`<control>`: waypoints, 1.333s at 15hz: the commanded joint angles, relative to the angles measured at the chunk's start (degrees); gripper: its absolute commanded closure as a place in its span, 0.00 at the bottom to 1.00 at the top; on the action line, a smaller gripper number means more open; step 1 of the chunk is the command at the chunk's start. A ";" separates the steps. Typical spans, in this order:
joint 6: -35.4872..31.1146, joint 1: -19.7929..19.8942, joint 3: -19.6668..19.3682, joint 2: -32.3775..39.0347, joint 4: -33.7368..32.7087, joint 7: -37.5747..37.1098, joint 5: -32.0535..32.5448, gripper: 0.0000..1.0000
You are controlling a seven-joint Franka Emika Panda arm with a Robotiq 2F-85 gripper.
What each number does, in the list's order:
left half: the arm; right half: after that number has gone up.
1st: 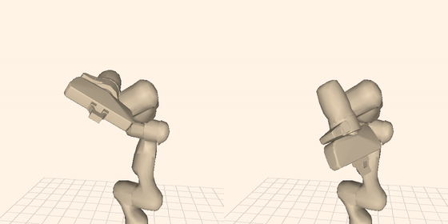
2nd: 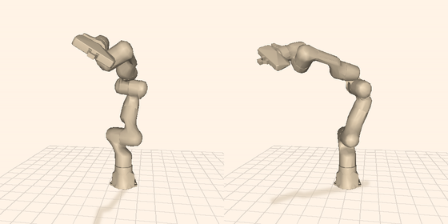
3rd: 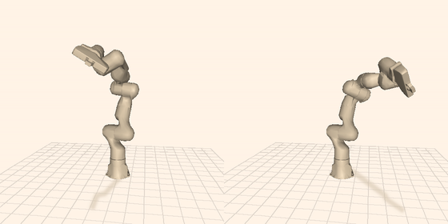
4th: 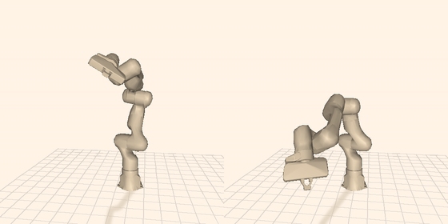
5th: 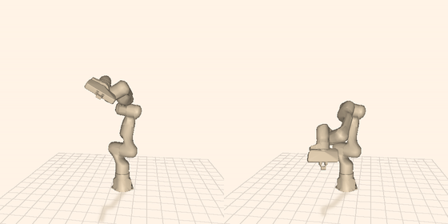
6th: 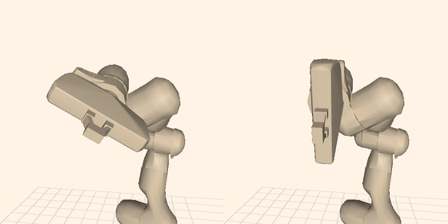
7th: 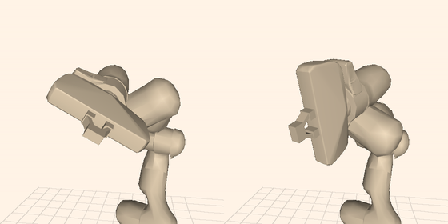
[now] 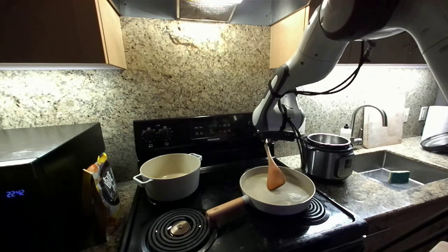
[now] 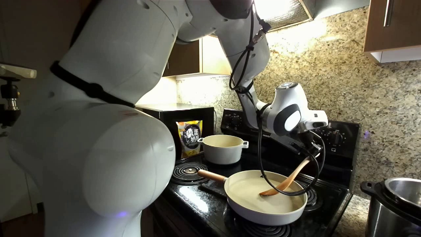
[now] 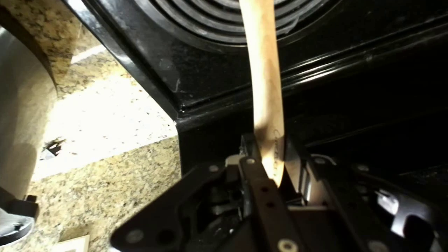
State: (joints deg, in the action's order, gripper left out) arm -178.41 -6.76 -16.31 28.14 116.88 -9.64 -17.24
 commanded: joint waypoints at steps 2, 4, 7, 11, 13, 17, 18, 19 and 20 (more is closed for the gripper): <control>3.61 -2.94 -1.09 2.86 -4.78 -0.43 1.22 0.94; 4.31 -3.88 -1.24 3.53 -5.78 -0.18 1.44 0.94; 5.30 -2.25 0.28 4.01 -7.26 -2.39 6.94 0.94; 8.66 -2.34 -0.15 4.62 -9.23 -3.21 10.11 0.94; 10.62 -1.99 0.08 4.72 -9.74 -3.39 11.16 0.94; 13.93 -1.42 0.57 4.70 -10.96 -3.88 12.60 0.94; 14.45 -1.22 0.72 4.74 -11.24 -4.01 12.84 0.94; 9.49 -3.10 0.21 2.56 -3.93 -5.18 13.22 0.94; 8.79 -3.46 0.09 2.19 -2.82 -5.78 13.40 0.94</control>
State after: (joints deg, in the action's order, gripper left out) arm -166.02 -9.27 -16.38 32.85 107.14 -11.59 -6.64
